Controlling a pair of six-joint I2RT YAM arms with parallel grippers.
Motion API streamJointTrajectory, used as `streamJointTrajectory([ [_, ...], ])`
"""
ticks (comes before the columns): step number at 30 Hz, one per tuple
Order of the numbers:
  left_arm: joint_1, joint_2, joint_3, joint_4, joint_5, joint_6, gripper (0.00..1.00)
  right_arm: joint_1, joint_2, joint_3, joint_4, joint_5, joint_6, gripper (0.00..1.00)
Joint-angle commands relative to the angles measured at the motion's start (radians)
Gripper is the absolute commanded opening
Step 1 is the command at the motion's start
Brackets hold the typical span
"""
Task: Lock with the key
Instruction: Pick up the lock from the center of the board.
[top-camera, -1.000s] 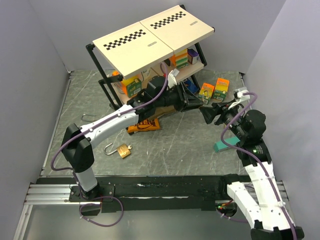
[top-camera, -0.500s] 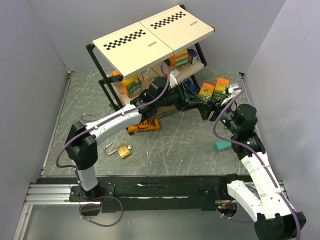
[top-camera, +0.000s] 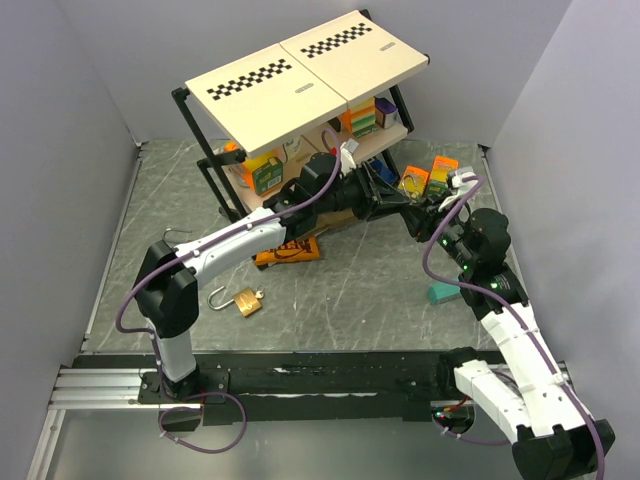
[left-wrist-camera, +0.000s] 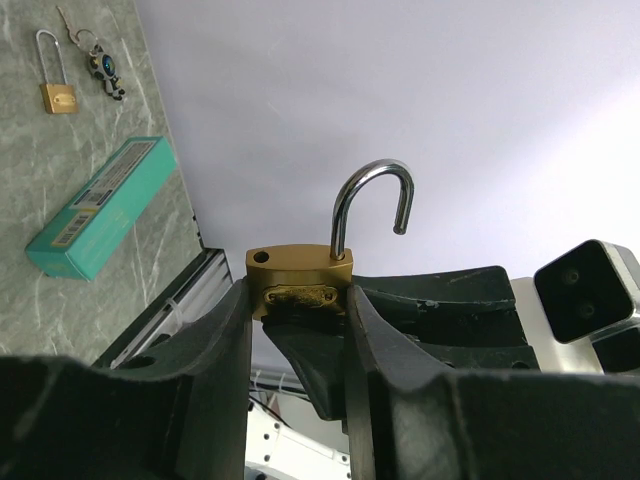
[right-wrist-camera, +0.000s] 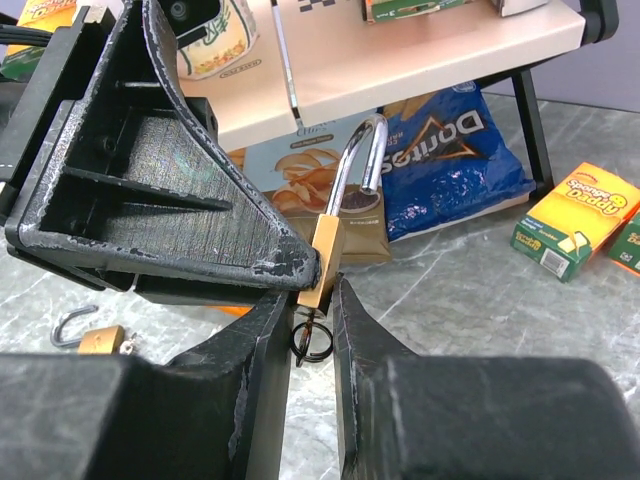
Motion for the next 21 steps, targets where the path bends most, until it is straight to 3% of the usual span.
streamJointTrajectory([
  [1,-0.006,-0.017,0.006,0.051,0.055,-0.046,0.27,-0.003,-0.017,0.021,0.023,0.064,-0.029,0.0],
  [3,-0.008,-0.025,0.002,0.061,0.061,-0.02,0.49,-0.003,-0.034,0.024,0.007,0.067,-0.033,0.0],
  [4,-0.006,-0.028,0.007,0.057,0.069,-0.007,0.74,-0.001,-0.042,0.024,-0.011,0.069,-0.035,0.0],
  [8,-0.003,-0.053,-0.01,0.04,0.087,0.081,0.99,-0.007,-0.091,0.019,-0.068,0.076,-0.05,0.0],
  [13,-0.005,-0.091,-0.05,0.029,0.121,0.223,0.96,-0.026,-0.155,-0.002,-0.151,0.009,-0.058,0.0],
  [21,-0.048,-0.18,-0.12,0.037,0.162,0.595,0.96,-0.079,-0.211,0.015,-0.258,-0.177,-0.018,0.0],
])
